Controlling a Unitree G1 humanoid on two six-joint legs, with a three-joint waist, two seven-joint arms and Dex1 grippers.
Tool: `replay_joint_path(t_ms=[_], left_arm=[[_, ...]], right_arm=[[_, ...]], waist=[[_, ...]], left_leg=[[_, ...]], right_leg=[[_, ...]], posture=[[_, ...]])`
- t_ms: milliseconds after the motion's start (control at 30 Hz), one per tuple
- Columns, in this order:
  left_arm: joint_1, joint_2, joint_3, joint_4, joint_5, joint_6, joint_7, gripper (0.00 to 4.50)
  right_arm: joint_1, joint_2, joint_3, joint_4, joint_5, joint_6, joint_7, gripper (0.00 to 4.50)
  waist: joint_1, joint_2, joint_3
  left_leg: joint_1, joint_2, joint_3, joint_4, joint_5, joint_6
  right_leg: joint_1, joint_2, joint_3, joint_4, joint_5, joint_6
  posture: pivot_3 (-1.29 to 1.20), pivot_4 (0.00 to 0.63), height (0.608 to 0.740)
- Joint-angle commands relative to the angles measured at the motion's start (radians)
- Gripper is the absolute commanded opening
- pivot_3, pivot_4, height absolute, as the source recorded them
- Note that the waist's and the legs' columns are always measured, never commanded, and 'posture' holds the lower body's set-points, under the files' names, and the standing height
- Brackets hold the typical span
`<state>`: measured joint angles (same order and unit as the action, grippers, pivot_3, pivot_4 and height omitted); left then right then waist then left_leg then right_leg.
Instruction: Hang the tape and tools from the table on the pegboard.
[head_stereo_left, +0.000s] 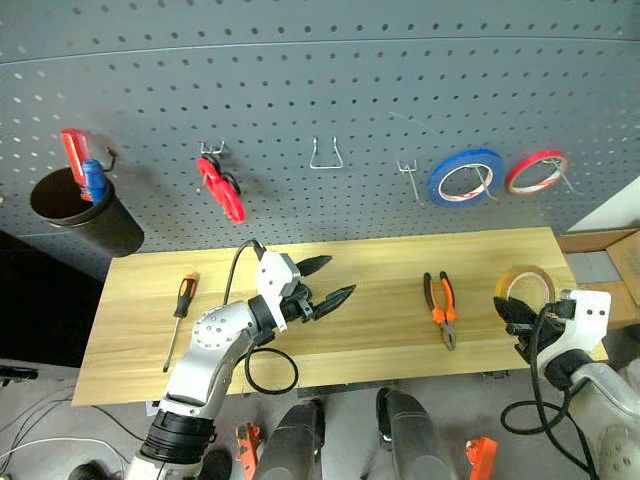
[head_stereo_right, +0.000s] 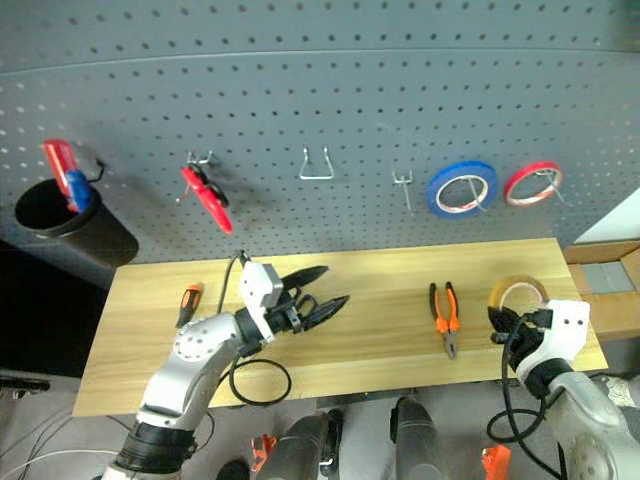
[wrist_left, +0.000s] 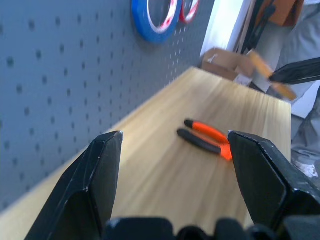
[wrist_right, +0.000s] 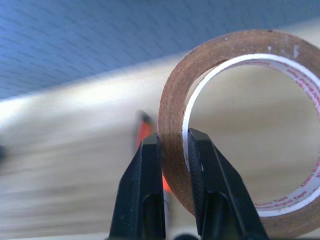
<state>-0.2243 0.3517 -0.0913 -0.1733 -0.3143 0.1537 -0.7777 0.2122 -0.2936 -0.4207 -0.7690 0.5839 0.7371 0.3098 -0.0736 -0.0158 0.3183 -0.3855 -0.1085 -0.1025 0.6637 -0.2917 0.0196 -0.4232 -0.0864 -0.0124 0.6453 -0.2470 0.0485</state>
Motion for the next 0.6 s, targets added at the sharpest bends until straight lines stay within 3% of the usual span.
replay_joint_path(t_ms=[33,333,600], left_arm=[[-0.019,-0.011,0.026,0.013,-0.014,-0.063,-0.003,3.60],[0.048,-0.023,0.045,-0.003,0.022,-0.153,0.057,3.60],[0.127,0.005,0.061,-0.049,0.025,-0.149,0.085,3.60]], right_arm=[[-0.048,-0.023,0.129,-0.138,-0.032,-0.046,-0.023,0.10],[-0.378,-0.054,0.428,-0.024,-0.305,-0.107,-0.147,0.10],[-0.389,-0.042,0.569,-0.004,-0.350,-0.182,-0.086,0.10]], waist=[[-0.017,0.000,0.000],[-0.035,-0.001,0.000],[-0.018,-0.001,0.000]], left_leg=[[0.001,0.000,0.000,0.000,0.000,0.000],[0.002,0.000,0.000,0.000,0.001,-0.002],[-0.001,0.000,0.000,0.000,0.001,-0.001]], right_leg=[[0.001,0.000,0.000,0.000,0.000,0.000],[-0.001,0.000,0.000,0.002,0.002,-0.001],[-0.003,0.000,0.000,0.000,0.002,-0.001]], posture=[[-0.26,0.335,0.740],[-0.23,0.316,0.740],[-0.19,0.297,0.740]])
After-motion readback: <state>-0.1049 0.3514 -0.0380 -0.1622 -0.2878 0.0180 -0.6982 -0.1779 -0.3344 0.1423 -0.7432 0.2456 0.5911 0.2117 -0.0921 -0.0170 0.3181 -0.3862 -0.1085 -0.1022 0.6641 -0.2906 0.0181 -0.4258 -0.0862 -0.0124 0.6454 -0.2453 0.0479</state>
